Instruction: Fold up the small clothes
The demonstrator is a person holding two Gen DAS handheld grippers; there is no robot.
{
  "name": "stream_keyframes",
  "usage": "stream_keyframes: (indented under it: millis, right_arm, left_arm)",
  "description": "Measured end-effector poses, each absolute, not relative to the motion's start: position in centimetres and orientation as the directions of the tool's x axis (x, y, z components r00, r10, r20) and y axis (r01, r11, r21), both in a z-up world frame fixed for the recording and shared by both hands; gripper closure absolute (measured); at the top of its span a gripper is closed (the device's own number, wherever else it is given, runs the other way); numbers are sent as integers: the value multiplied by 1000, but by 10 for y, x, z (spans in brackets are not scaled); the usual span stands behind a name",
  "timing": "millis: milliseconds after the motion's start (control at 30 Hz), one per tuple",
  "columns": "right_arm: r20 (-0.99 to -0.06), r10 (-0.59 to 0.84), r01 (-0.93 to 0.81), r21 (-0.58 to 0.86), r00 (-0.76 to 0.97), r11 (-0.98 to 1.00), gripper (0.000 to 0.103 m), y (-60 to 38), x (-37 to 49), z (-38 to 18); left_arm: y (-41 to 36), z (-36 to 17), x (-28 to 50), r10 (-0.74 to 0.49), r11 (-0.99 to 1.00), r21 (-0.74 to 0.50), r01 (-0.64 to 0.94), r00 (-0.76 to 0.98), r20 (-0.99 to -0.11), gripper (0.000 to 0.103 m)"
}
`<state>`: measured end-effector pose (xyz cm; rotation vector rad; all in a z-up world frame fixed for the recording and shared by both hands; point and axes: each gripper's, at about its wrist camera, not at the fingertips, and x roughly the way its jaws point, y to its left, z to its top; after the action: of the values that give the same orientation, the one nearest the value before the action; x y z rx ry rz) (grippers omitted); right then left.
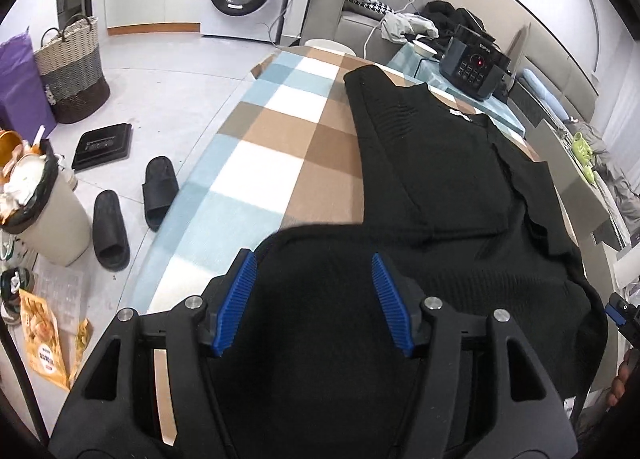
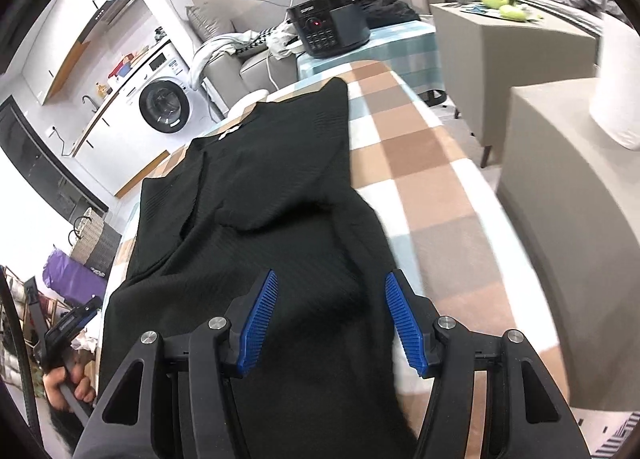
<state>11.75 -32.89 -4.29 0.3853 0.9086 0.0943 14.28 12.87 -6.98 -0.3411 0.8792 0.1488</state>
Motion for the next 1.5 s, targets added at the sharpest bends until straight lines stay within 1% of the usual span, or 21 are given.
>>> stream_keyframes:
  millis: [67,133,267,467,533,767,800,833,867,900,933,967,1033,1067,1233,1333,1433,1500]
  right_arm:
    - [-757,232,93,360,611,928,41,-337,107,-45]
    - [-766,225,107,357,602,928,41,-345,93,-49]
    - [-775,240,122,376,585,918,41,-356,67,-60]
    - [-768,276,111,409,579,906,42,-350,37,-76]
    - [-766,285,107,416,576,903,42,-347,30,-80]
    - [-767,275,115,411,580,904,42,-348,14,-87]
    - [-768,267,118,405,582,907,42,-348,14,-88]
    - [-772,258,120,394,581,911,43,-348,15,-91]
    - [-777,249,123,384,579,915,51,-347,16,-92]
    - [-780,243,119,375,577,920,56,-347,18,-93]
    - [-779,244,103,366,578,925,66,-345,22,-94]
    - [-783,238,89,349,575,933,80,-342,27,-94]
    - [-781,238,77,343,577,936,96,-342,34,-90]
    - [-776,230,88,344,587,935,96,-346,37,-87]
    - [-763,200,186,387,615,903,97,-378,45,-81]
    - [-772,219,166,386,597,907,96,-377,42,-80]
    - [-765,250,134,400,593,907,96,-373,30,-82]
    - [-763,254,132,404,594,905,94,-372,24,-84]
  left_arm:
    - [131,-69,125,-11,936,-230,-267,630,-776,36]
    - [131,-70,111,10,936,-212,-280,624,-781,34]
    - [139,-77,77,37,933,-187,-306,601,-798,34]
    - [147,-95,40,23,919,-210,-334,577,-817,34]
    - [144,-99,38,17,921,-211,-328,575,-818,34]
    - [132,-104,45,62,934,-152,-323,568,-821,34]
    - [131,-103,46,58,936,-155,-316,570,-819,35]
    - [128,-103,46,58,938,-153,-312,575,-816,44]
    - [126,-102,47,61,941,-146,-306,577,-814,60]
    - [125,-101,48,63,943,-141,-302,576,-815,67]
    - [124,-101,48,60,943,-144,-301,577,-814,81]
    - [125,-101,48,49,941,-157,-300,580,-813,92]
    - [126,-100,43,19,931,-201,-304,592,-806,95]
    - [126,-99,40,20,929,-204,-308,594,-805,97]
    - [115,-97,14,-26,922,-253,-295,603,-798,98]
    - [104,-95,-4,-21,925,-244,-290,606,-796,98]
    - [103,-94,-20,-31,918,-264,-295,610,-792,98]
    - [102,-93,-27,-32,918,-265,-294,612,-790,98]
